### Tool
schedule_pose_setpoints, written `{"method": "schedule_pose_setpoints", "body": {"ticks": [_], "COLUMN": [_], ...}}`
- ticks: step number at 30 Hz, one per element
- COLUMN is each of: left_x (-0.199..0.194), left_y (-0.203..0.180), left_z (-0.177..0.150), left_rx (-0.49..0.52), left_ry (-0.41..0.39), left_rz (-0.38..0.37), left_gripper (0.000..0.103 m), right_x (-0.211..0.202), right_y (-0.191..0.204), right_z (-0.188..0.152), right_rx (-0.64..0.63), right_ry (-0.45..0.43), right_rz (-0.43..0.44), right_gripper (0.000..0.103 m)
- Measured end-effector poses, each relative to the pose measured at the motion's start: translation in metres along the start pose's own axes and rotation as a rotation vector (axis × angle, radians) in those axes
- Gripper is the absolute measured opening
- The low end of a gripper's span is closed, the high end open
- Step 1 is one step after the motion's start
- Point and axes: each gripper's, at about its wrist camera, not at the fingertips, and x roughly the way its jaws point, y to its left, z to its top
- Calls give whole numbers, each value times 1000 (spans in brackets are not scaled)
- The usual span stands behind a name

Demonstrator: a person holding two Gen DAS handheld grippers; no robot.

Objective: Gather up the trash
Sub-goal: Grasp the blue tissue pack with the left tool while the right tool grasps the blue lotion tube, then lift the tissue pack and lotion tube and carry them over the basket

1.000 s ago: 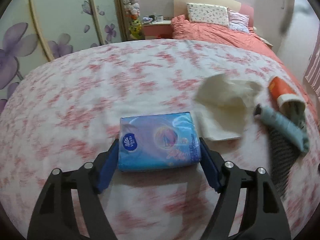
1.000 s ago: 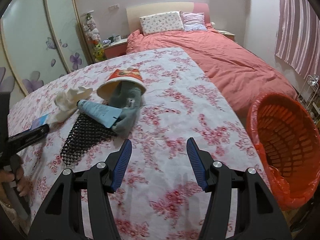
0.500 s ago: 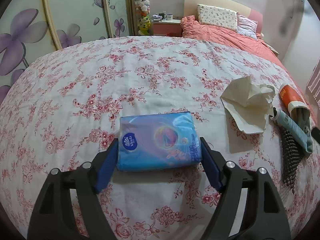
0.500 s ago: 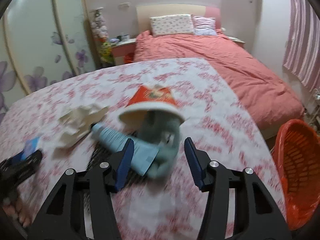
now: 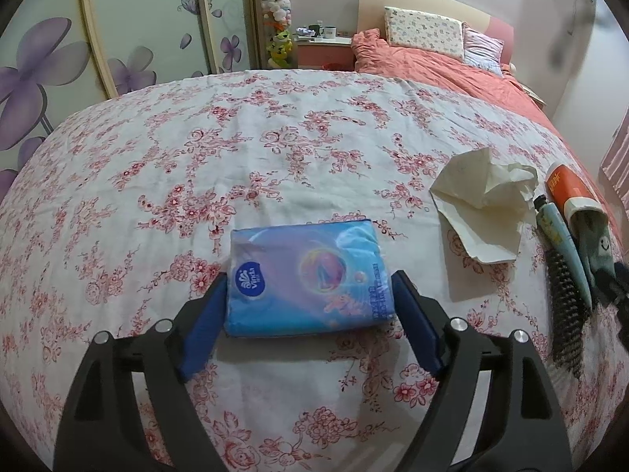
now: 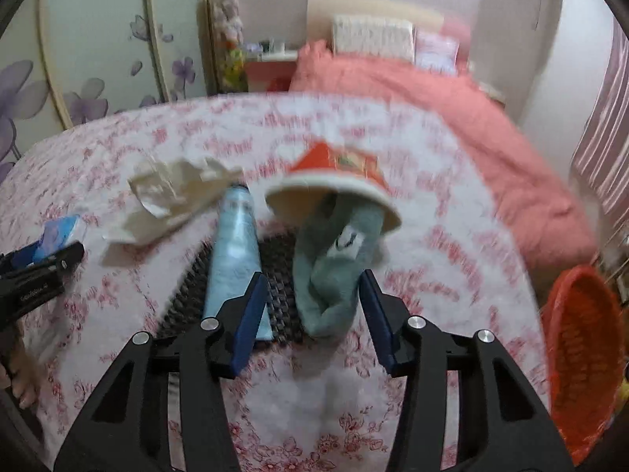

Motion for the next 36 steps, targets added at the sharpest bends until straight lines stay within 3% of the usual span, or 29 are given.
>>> {"method": "schedule_pose_setpoints", "body": {"ticks": [7, 13, 36], "left_x": [0, 0, 1], "left_y": [0, 0, -1], "left_z": [0, 0, 1], "left_rx": [0, -1, -4], "left_ry": [0, 0, 0], "left_rz": [0, -1, -5], "left_gripper": [79, 80, 81], "right_x": [10, 36, 59], "right_y": [15, 24, 25], "right_z": [22, 27, 29], "right_rx": [35, 56, 86], "right_ry": [-21, 30, 56], "right_rz": [94, 119, 114], "right_gripper": [49, 46, 41]}}
